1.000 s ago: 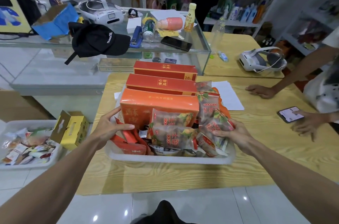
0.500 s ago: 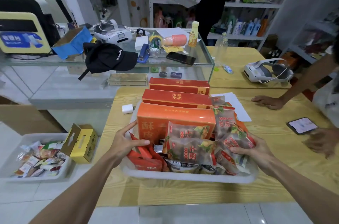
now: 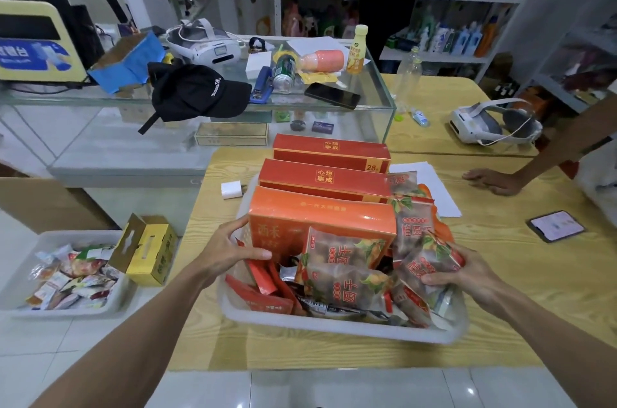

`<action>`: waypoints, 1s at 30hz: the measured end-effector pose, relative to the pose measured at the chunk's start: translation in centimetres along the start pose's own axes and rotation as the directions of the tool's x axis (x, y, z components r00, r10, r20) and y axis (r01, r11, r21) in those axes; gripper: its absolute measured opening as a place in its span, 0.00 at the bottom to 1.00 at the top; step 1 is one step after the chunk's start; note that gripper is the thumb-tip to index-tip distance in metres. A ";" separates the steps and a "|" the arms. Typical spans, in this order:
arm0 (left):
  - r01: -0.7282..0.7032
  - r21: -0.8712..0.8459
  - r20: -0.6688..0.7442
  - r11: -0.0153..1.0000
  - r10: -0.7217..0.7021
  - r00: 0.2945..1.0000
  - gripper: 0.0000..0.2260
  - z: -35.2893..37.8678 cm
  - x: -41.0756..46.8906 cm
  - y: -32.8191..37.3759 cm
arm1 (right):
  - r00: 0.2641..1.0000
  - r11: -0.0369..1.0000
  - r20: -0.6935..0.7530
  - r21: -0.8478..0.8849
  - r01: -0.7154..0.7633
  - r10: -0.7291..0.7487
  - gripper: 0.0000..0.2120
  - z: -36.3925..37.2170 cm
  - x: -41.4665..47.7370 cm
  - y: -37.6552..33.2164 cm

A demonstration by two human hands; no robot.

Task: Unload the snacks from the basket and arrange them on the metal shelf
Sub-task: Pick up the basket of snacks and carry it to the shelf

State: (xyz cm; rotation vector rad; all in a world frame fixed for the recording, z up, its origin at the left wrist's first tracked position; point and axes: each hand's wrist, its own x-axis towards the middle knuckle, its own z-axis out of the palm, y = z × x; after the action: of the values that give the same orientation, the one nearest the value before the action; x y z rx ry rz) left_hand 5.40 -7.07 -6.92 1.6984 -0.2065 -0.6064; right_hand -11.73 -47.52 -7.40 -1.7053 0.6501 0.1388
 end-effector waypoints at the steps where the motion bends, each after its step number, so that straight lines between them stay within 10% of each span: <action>1: 0.003 -0.016 -0.034 1.000 -0.004 0.999 0.39 -0.1 0.3 -0.5 | 1.000 1.000 -0.013 0.009 -0.002 0.002 0.51 0.1 0.1 0.2; 17: -0.040 -0.026 -0.217 0.999 0.034 0.976 0.34 2.8 -1.4 1.3 | 0.996 0.992 -0.078 0.124 0.040 -0.030 0.48 -1.2 -2.5 -1.0; 21: -0.074 -0.019 -0.276 0.997 0.066 0.959 0.45 4.0 -2.6 2.4 | 0.991 0.989 -0.091 0.106 0.103 -0.094 0.44 -2.6 -5.2 -1.6; 30: -0.176 -0.020 -0.138 0.984 0.172 0.975 0.43 6.5 -5.7 6.0 | 0.956 0.978 -0.256 0.116 0.176 -0.142 0.40 -3.8 -15.7 -1.3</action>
State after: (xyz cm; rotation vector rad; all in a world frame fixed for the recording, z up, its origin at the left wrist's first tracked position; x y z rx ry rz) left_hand -1.54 -11.44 -0.29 1.6630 -0.2435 -0.3606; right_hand -25.12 -45.54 1.49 -1.6469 0.6845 -0.2312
